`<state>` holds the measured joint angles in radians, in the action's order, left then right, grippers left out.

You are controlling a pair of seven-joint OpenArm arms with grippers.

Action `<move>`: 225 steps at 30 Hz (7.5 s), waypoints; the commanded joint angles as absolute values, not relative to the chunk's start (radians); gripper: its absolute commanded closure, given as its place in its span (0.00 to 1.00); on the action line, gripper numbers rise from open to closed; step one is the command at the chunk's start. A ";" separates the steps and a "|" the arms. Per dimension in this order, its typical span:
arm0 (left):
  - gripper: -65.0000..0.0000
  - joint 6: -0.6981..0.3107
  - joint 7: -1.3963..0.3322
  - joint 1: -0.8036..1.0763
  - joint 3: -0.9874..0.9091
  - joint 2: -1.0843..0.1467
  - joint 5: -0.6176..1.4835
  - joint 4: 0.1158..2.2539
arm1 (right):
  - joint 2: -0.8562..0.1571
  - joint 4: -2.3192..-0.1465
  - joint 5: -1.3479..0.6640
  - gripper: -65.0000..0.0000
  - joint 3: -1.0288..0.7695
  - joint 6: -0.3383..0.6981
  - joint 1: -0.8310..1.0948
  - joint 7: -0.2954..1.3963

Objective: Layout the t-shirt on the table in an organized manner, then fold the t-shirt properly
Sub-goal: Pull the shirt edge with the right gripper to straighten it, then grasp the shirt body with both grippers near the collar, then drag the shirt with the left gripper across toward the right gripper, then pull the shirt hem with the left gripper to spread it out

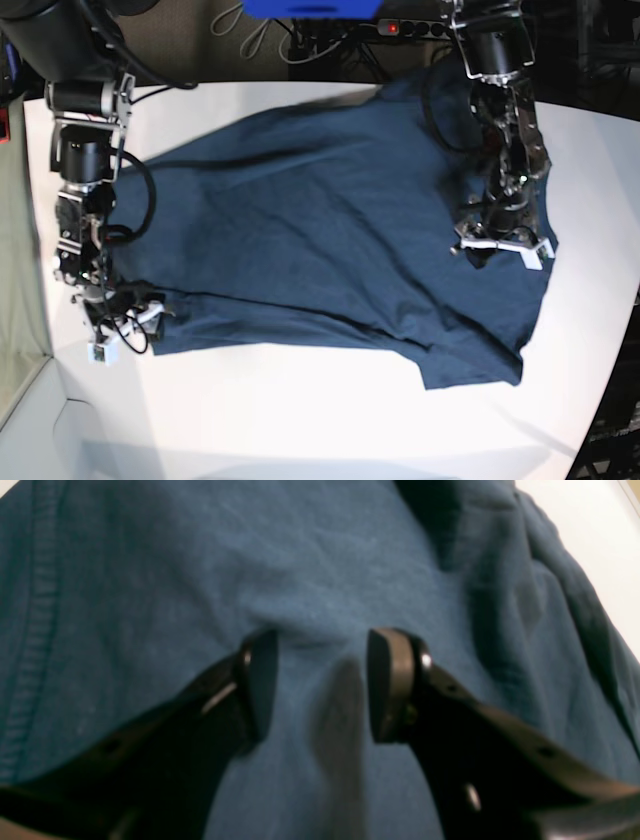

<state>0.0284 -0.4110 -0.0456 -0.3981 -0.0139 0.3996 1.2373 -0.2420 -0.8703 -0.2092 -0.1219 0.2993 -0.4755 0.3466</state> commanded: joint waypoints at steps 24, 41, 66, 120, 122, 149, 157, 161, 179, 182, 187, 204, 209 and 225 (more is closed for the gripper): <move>0.55 0.053 -0.473 -0.033 -0.401 -0.038 0.389 1.211 | -0.174 -0.883 -0.216 0.81 -0.117 0.300 -0.479 0.272; 0.55 0.053 -0.473 0.012 -0.400 -0.058 0.389 1.221 | -0.186 -0.883 -0.216 1.00 -0.120 0.300 -0.628 0.254; 0.55 0.051 -0.475 0.048 -0.401 -0.079 0.397 1.224 | -0.180 -0.694 -0.292 0.51 -0.117 0.298 -0.647 0.194; 0.55 0.051 -0.608 -0.058 -0.392 -0.039 0.292 1.153 | -0.226 -1.055 -0.289 0.70 0.191 0.300 -0.265 0.449; 0.55 0.051 -0.639 -0.027 -0.354 0.007 0.332 1.191 | -0.209 -0.943 -0.291 0.70 0.193 0.300 -0.349 0.410; 0.64 0.056 -0.670 -0.045 0.133 -0.124 0.568 1.704 | -0.191 -1.308 -0.292 0.71 0.191 0.300 -0.395 0.410; 0.64 0.056 -0.670 -0.240 0.133 -0.082 0.570 1.503 | -0.159 -1.537 -0.292 0.71 0.082 0.300 -0.119 0.435; 0.64 0.056 -0.622 -0.344 0.136 -0.058 0.567 1.391 | -0.148 -1.583 -0.292 0.71 0.010 0.300 -0.012 0.437; 0.64 0.053 -0.073 -0.731 0.348 0.157 0.446 0.544 | -0.015 -1.755 -0.291 0.71 0.156 0.300 0.254 0.455; 0.64 0.053 0.036 -0.748 0.410 0.157 0.407 0.427 | -0.013 -1.758 -0.291 0.71 0.209 0.300 0.259 0.472; 0.64 0.053 0.104 -0.745 0.449 0.157 0.397 0.326 | -0.015 -1.733 -0.291 0.71 0.248 0.300 0.254 0.496; 0.64 0.053 0.099 -0.596 0.450 0.005 0.400 0.323 | -0.139 -1.422 -0.291 0.71 0.156 0.300 0.107 0.489; 0.64 0.058 0.097 -0.501 0.446 -0.051 0.406 0.410 | -0.159 -1.287 -0.291 0.71 0.013 0.300 0.012 0.489; 0.64 0.061 -0.430 -0.044 0.443 -0.143 0.406 1.391 | -0.285 -0.928 -0.289 0.71 -0.013 0.303 -0.375 0.375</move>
<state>0.0601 -0.4511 -0.0345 0.4438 -0.1440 0.4046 1.3758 -0.2710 -0.9131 -0.2928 -0.0090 0.3134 -0.3546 0.3843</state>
